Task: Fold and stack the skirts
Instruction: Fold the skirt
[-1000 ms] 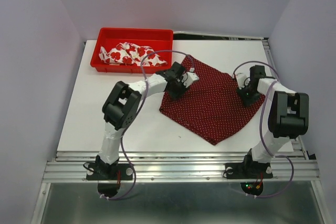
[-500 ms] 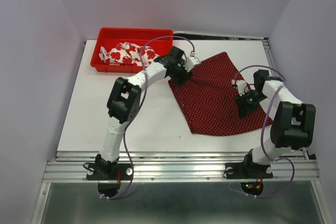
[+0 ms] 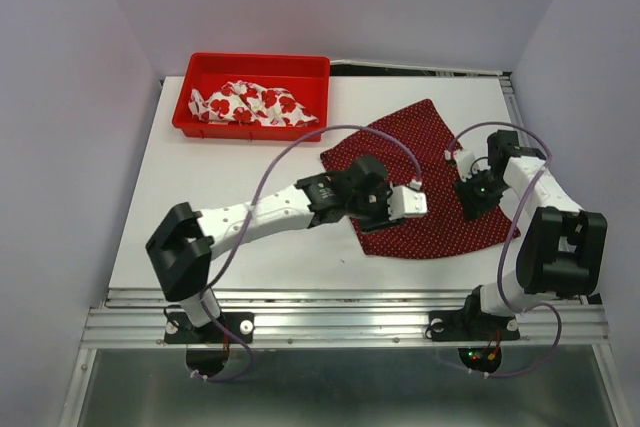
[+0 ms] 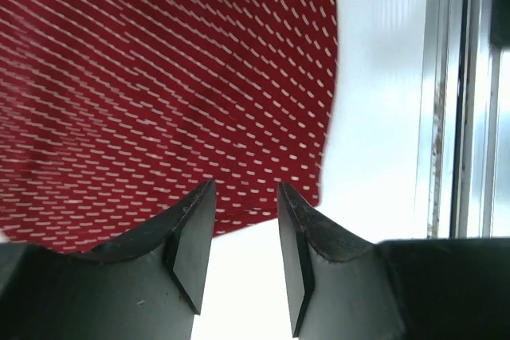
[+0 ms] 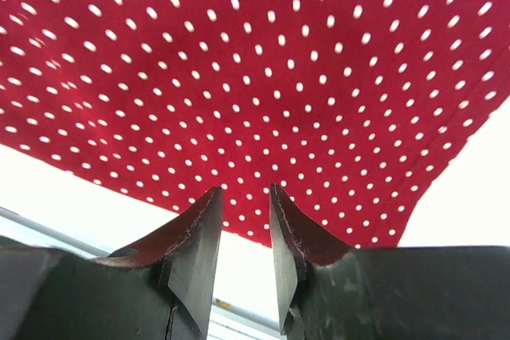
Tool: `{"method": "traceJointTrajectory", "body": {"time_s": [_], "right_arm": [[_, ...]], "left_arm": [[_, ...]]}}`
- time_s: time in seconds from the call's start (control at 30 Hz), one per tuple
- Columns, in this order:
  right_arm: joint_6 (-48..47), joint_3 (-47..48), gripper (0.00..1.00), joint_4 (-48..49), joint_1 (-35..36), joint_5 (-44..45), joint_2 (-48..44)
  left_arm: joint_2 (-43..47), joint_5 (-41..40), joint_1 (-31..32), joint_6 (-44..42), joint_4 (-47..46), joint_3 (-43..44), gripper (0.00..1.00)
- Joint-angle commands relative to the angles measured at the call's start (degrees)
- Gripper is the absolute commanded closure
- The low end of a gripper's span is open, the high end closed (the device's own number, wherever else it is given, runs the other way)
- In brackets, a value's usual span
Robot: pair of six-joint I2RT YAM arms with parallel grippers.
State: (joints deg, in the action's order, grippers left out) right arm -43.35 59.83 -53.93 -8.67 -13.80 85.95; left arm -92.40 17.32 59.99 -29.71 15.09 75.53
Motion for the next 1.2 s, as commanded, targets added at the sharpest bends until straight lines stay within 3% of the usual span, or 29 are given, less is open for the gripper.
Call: {"method": "traceJointTrajectory", "body": {"time_s": [0.0, 0.13, 0.3, 0.47, 0.5, 0.53, 0.63, 0.7, 0.83, 0.9, 1.0, 1.17], "right_arm": [[-0.85, -0.77, 0.64, 2.86, -0.65, 4.04, 0.18], [-1.73, -1.74, 0.65, 4.45, -1.79, 5.8, 1.23], [-4.97, 2.11, 0.66, 4.1, -5.74, 4.58, 0.8], [-20.05, 4.33, 0.64, 0.41, -8.11, 0.36, -3.84], [-22.71, 3.72, 0.63, 0.23, -8.12, -0.6, -4.99], [-25.61, 2.93, 0.62, 0.23, -8.82, -1.05, -6.22], [-44.2, -3.2, 0.57, -2.3, -11.63, -5.35, -12.63], [-51.1, -6.29, 0.5, -3.63, -13.74, -7.37, -17.73], [-64.62, -10.87, 0.36, -7.92, -15.42, -9.57, -21.09], [-68.86, -11.14, 0.34, -12.66, -16.9, -10.8, -19.78], [-75.64, -12.45, 0.28, -16.2, -16.91, -6.88, -18.28], [-80.48, -18.61, 0.24, -10.6, -17.61, -0.79, -21.61]], "left_arm": [[-6.03, -3.95, 3.02, 3.78, -2.16, -2.31, 0.53], [-13.57, -6.77, 4.87, 4.4, -1.65, -1.61, 0.57], [-15.09, -6.87, 7.07, 1.6, 2.3, -4.5, 0.65], [-11.15, -7.21, 7.51, -0.08, 5.3, -7.84, 0.69], [-10.18, -7.48, 7.51, 0.01, 5.04, -8.29, 0.67], [-9.04, -7.74, 7.51, 0.09, 4.95, -8.55, 0.56], [-4.03, -8.62, 7.34, 0.36, 5.12, -8.55, 0.39], [-2.79, -8.8, 7.08, 0.45, 6.17, -8.12, 0.35], [0.37, -6.69, 5.15, 1.15, 6.7, -8.73, 0.31], [1.6, -5.38, 3.48, 1.41, 6.79, -9.08, 0.3], [2.05, -1.51, 1.54, 2.55, 6.88, -8.82, 0.3], [3.19, 0.6, -0.04, 4.13, 4.69, -9.96, 0.3]]}}
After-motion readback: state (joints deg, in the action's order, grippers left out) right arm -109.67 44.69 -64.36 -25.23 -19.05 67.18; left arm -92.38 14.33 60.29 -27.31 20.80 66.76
